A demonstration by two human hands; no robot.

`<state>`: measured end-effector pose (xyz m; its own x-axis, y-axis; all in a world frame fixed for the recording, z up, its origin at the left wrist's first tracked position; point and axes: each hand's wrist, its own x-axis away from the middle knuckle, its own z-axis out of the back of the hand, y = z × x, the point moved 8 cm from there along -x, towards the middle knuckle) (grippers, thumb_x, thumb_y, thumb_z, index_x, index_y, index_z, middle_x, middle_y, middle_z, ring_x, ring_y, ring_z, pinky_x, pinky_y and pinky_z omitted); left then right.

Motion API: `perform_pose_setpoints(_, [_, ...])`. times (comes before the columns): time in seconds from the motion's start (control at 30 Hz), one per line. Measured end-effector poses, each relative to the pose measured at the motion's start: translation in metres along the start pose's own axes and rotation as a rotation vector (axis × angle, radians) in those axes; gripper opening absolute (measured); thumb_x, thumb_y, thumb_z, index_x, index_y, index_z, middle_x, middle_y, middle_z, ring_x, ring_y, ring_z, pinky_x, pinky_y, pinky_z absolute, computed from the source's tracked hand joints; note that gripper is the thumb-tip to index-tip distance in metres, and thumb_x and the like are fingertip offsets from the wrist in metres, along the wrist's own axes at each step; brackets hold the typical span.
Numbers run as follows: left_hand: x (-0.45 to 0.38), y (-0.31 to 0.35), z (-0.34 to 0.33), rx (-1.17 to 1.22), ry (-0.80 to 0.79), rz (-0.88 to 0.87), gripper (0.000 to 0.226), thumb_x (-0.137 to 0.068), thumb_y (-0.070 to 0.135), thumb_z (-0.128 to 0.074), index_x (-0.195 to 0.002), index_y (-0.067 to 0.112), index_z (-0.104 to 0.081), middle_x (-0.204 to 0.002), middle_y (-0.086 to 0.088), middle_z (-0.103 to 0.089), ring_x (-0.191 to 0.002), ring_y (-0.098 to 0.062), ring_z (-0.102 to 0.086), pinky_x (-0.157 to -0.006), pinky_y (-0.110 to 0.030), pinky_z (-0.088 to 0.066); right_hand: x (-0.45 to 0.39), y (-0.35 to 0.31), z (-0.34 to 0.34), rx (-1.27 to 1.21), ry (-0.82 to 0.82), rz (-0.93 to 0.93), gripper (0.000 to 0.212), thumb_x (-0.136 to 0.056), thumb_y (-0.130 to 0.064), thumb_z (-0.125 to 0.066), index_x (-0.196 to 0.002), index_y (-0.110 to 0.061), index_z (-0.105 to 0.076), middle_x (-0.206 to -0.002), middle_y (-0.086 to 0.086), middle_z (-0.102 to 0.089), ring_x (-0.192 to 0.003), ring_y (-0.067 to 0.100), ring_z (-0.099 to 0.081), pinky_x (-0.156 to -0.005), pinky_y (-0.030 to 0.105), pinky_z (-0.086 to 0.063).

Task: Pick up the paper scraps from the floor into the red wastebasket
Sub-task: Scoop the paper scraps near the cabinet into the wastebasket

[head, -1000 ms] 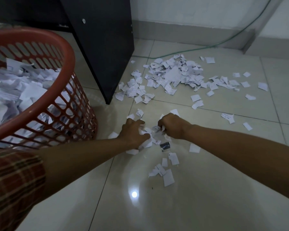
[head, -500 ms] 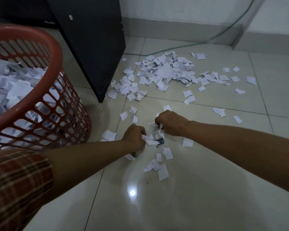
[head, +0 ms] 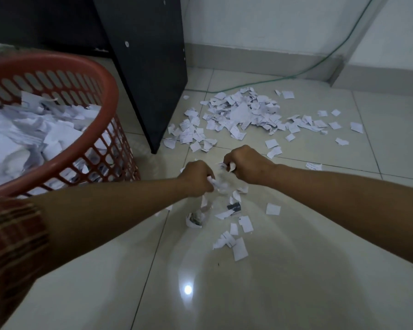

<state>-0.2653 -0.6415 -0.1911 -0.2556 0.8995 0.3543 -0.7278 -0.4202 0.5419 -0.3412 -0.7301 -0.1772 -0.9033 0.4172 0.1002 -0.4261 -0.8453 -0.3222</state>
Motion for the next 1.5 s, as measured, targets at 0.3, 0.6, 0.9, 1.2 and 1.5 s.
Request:
perform_pose_setpoints(0.3, [0.029,0.032,0.114,0.100,0.235,-0.084,0.020,-0.074,0.010,-0.079,-0.094,0.008,-0.075,-0.083,-0.006,-0.068,-0.070,-0.013,-0.060,-0.055,-0.017,-0.045,-0.008,-0.038,0.084,-0.027,0.271,0.029,0.010,-0.074,0.006,-0.068,-0.080,-0.001,-0.073,-0.073,0.017,-0.069,-0.064,0.024,-0.057,-0.058,0.026,-0.037])
perform_pose_setpoints(0.6, [0.104,0.046,0.237,0.102,0.449,-0.244,0.015,-0.078,0.014,-0.078,-0.093,0.016,-0.074,-0.085,0.004,-0.069,-0.078,-0.006,-0.064,-0.060,-0.013,-0.050,-0.030,-0.113,0.182,-0.107,0.529,0.037,0.011,-0.083,-0.010,-0.072,-0.092,-0.005,-0.075,-0.089,0.013,-0.072,-0.079,0.021,-0.063,-0.065,0.022,-0.039])
perform_pose_setpoints(0.9, [0.140,-0.015,0.286,-0.081,0.476,-0.154,0.019,-0.080,0.017,-0.077,-0.098,0.020,-0.075,-0.088,0.003,-0.067,-0.065,-0.005,-0.061,-0.045,-0.009,-0.041,-0.056,-0.210,0.204,-0.267,0.633,0.214,0.007,-0.081,-0.012,-0.076,-0.088,-0.010,-0.077,-0.079,-0.005,-0.069,-0.071,0.001,-0.057,-0.062,-0.001,-0.034])
perform_pose_setpoints(1.2, [0.157,-0.097,0.290,-0.338,0.318,0.095,0.034,-0.076,0.020,-0.081,-0.108,0.020,-0.068,-0.106,0.003,-0.059,-0.091,-0.013,-0.054,-0.077,-0.024,-0.040,-0.092,-0.288,0.156,-0.290,0.370,0.323,0.007,-0.085,-0.016,-0.073,-0.090,-0.011,-0.073,-0.086,-0.008,-0.066,-0.070,-0.002,-0.057,-0.064,0.003,-0.039])
perform_pose_setpoints(1.5, [0.167,-0.125,0.305,-0.339,0.303,0.201,0.052,-0.080,0.015,-0.075,-0.128,0.021,-0.057,-0.125,-0.005,-0.061,-0.105,-0.021,-0.060,-0.084,-0.030,-0.048,-0.108,-0.309,0.131,-0.138,0.102,0.336,0.031,-0.095,-0.040,-0.056,-0.115,-0.022,-0.069,-0.112,-0.011,-0.066,-0.098,0.001,-0.055,-0.084,0.019,-0.041])
